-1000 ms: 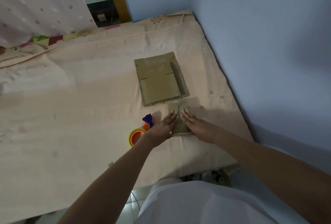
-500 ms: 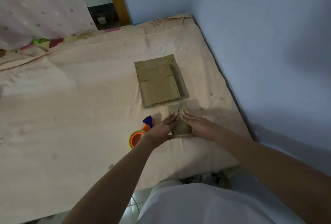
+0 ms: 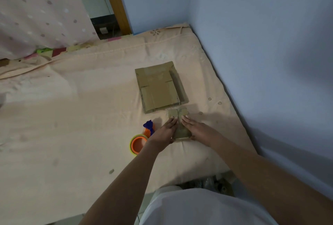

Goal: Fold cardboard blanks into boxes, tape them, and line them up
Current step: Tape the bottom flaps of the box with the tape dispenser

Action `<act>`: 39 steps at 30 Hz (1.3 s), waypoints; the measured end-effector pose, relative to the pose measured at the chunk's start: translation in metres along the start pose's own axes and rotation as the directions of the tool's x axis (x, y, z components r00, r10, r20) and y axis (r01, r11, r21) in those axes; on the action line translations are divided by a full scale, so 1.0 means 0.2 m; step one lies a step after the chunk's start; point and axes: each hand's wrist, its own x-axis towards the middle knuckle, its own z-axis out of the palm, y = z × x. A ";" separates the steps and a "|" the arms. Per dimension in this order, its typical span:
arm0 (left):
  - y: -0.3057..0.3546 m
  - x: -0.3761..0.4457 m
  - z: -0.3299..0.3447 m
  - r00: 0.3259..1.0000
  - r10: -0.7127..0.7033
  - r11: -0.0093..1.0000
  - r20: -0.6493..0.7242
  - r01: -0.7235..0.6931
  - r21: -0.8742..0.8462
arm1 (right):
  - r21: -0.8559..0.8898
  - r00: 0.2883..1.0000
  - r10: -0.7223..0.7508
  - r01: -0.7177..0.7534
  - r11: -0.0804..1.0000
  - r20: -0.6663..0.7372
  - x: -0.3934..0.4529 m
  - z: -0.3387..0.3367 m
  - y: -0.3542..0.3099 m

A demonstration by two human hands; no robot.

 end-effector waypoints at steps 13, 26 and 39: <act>0.12 0.03 -0.04 0.885 -0.440 0.818 -0.151 0.325 -0.476 | 0.919 0.675 0.729 -0.349 0.184 0.111 -0.06 0.15 -0.15; -0.03 0.25 -0.22 0.995 -0.085 0.983 0.055 0.092 -0.159 | 0.780 0.706 0.500 -0.119 -0.614 0.502 -0.08 0.14 -0.24; -0.08 0.07 -0.11 0.904 -0.427 0.700 -0.007 0.326 -0.636 | 0.888 0.539 0.712 -0.190 -0.419 0.451 0.00 0.05 -0.11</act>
